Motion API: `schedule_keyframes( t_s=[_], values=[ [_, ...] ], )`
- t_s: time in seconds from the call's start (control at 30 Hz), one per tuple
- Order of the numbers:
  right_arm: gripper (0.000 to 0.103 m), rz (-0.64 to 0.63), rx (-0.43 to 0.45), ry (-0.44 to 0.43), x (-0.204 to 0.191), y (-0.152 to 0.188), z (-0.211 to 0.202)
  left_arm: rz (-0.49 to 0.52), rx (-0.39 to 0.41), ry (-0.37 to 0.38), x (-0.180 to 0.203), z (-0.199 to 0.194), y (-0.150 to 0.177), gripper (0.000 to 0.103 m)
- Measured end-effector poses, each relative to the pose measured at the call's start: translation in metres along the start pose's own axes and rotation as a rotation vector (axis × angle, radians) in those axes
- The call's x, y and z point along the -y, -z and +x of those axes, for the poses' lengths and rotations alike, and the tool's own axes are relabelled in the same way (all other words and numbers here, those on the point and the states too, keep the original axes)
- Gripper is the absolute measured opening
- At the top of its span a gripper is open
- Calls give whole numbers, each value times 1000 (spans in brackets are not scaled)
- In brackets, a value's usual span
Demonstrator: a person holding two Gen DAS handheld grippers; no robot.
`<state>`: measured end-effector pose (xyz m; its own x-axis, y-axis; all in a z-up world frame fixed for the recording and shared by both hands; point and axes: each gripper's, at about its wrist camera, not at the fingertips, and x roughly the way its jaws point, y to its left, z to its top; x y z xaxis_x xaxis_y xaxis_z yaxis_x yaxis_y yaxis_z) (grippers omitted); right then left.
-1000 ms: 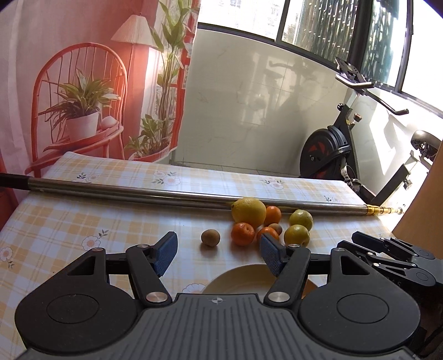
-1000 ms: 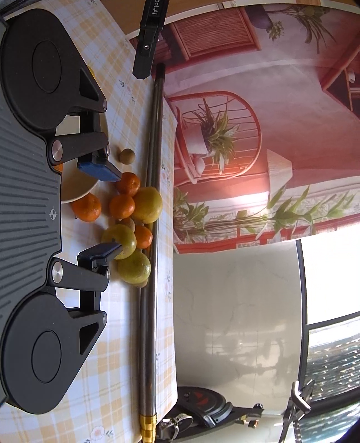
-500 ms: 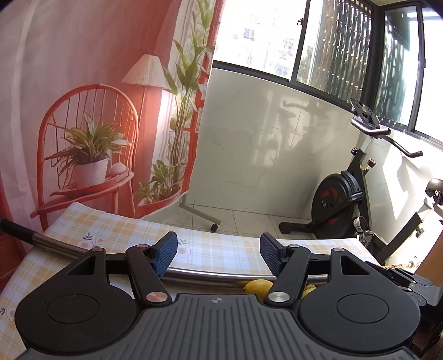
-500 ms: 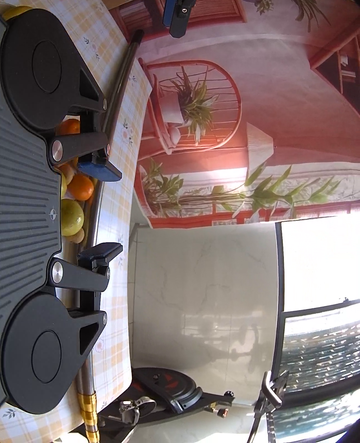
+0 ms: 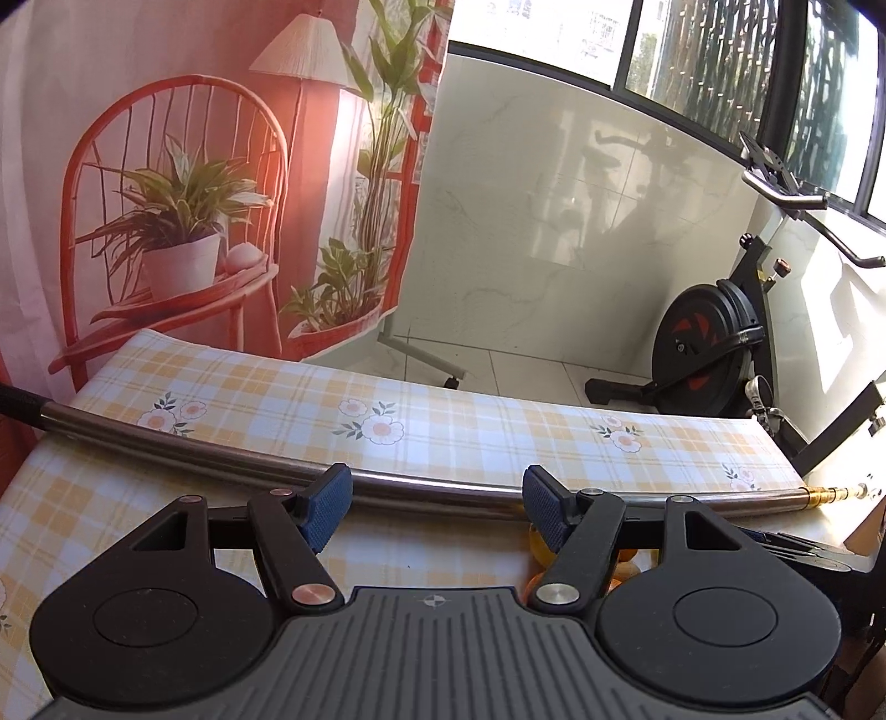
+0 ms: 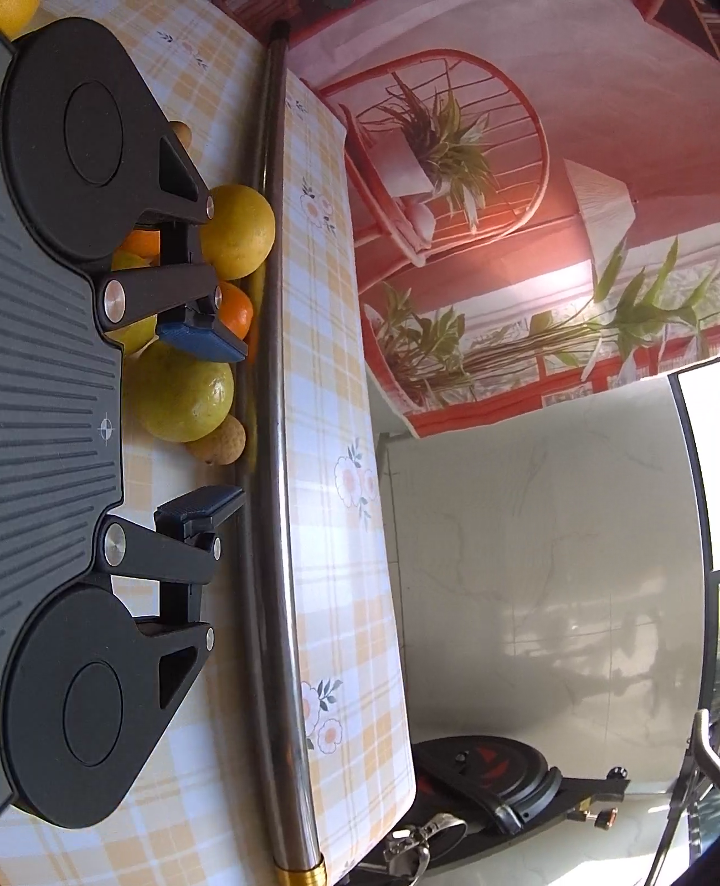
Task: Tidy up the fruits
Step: 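Grasp a green-yellow citrus with the right gripper while the left gripper moves toward the kiwi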
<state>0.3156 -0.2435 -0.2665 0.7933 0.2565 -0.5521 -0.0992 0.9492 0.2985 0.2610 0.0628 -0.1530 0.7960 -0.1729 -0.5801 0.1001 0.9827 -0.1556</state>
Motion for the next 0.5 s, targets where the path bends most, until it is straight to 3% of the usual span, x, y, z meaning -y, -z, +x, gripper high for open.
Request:
schedule_keyframes(
  t_s=[0.37, 0.5],
  values=[
    [47, 51, -80, -91, -2, 7, 16, 1, -57, 40, -2, 15, 11, 70],
    [44, 44, -67, -88, -8, 9, 16, 19, -72, 38, 1, 19, 14, 70]
  ],
)
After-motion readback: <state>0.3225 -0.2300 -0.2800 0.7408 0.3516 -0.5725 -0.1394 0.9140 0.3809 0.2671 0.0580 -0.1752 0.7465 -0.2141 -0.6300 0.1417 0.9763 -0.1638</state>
